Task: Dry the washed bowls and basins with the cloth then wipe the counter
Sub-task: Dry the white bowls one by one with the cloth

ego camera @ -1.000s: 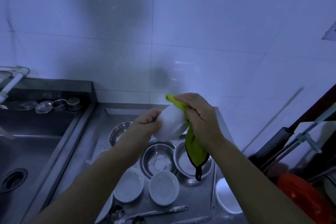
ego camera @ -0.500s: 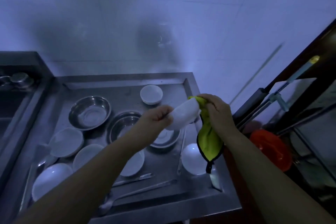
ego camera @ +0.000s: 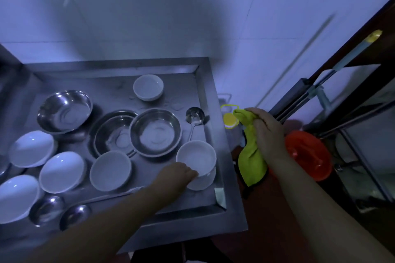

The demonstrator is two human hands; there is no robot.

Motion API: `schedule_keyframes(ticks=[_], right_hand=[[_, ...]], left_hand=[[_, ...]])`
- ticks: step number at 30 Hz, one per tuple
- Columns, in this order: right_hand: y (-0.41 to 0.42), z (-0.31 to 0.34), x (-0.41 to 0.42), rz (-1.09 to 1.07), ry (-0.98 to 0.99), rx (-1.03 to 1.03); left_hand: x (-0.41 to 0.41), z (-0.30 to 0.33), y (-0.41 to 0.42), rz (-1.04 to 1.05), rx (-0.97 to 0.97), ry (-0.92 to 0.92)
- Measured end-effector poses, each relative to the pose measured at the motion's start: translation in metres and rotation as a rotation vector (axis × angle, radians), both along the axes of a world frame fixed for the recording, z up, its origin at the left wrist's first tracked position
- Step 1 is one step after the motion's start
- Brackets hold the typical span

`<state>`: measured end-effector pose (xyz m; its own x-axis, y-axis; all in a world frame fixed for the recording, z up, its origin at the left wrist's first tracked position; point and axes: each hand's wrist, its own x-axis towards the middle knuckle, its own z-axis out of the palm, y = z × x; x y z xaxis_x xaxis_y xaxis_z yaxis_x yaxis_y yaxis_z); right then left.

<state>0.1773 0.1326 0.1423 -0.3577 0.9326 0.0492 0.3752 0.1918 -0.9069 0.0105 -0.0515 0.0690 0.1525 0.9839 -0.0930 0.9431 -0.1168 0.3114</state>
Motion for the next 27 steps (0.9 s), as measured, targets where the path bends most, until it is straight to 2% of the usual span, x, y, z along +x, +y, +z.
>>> schedule_keyframes(ticks=[10,13,18,21,24,27], right_hand=[[0.026,-0.015,-0.012,0.095,0.007,-0.053],[0.032,-0.017,-0.018,0.128,0.002,-0.075],[0.038,-0.012,-0.036,0.188,0.004,-0.081],[0.044,-0.009,-0.054,0.216,0.014,-0.072],[0.051,-0.006,-0.078,0.230,0.021,-0.080],[0.056,-0.002,-0.103,0.271,0.047,-0.068]], left_hand=[[0.003,-0.026,-0.010,-0.218,0.080,0.057],[0.003,-0.032,-0.011,-0.208,0.155,0.037],[-0.001,-0.021,-0.008,-0.164,0.113,0.028],[-0.029,-0.003,0.013,0.072,0.190,-0.037],[-0.083,0.010,0.056,0.605,0.258,-0.156],[-0.144,0.001,0.098,1.026,0.165,-0.331]])
